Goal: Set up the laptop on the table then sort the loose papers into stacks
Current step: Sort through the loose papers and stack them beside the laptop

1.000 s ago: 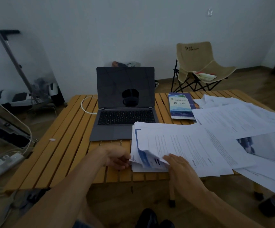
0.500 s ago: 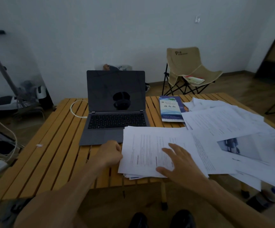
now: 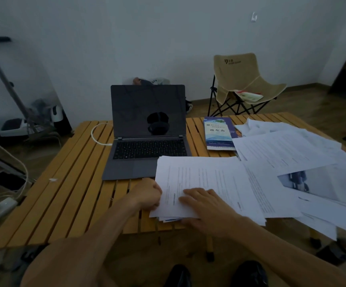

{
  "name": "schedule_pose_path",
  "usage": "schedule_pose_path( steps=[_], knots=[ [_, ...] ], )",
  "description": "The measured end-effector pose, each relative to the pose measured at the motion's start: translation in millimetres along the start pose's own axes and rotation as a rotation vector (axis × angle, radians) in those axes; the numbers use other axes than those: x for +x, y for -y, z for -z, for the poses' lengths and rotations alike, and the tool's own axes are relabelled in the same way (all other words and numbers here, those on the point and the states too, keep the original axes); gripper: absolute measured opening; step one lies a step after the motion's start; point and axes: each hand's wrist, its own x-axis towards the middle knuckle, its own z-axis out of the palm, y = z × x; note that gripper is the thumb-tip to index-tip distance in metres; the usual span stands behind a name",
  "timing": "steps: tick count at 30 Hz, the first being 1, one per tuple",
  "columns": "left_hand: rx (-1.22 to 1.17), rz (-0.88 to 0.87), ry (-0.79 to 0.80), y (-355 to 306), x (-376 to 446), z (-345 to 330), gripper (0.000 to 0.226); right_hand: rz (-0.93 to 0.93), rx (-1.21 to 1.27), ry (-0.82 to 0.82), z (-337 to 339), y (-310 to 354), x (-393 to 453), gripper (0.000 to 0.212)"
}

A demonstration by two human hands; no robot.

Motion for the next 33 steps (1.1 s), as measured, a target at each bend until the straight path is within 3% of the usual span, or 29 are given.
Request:
schedule_pose_path(
  steps=[5,8,10,12,16,18,20,23,26,28,33],
  knots=[
    [-0.083,0.037,-0.151,7,10,7,0.018,0.083,-0.025,-0.053,2,2,1,0.033],
    [-0.114,0.019,-0.237,10,16,17,0.010,-0.111,0.065,-0.100,8,-8,-8,0.016],
    [-0.153,0.040,-0.213,11,17,19,0.017,-0.292,0.133,-0.208,16,-12,-11,0.016],
    [-0.211,0.067,-0.197,12,19,17,0.021,-0.341,0.156,-0.321,22,-9,-9,0.019],
    [-0.302,0.051,-0.195,12,23,15,0.021,-0.139,0.322,-0.172,9,14,-2,0.017],
    [-0.331,0.051,-0.205,12,22,15,0.030,-0.123,0.493,-0.126,5,17,-8,0.028],
    [-0.310,0.041,-0.210,13,23,12,0.034,-0.234,0.503,-0.264,10,-3,-11,0.041],
    [-0.270,0.066,-0.218,7,23,6,0.035,-0.723,0.506,-0.522,28,-69,-25,0.035],
    [-0.265,0.076,-0.159,-4,24,-5,0.032,-1.024,0.602,-0.400,39,-116,-36,0.029],
    [-0.267,0.086,-0.108,-13,26,-11,0.025,-1.072,0.671,-0.323,37,-128,-32,0.018],
    [-0.373,0.127,-0.148,-17,41,-12,0.021,-1.165,0.577,-0.308,39,-152,-22,0.031]
  ],
)
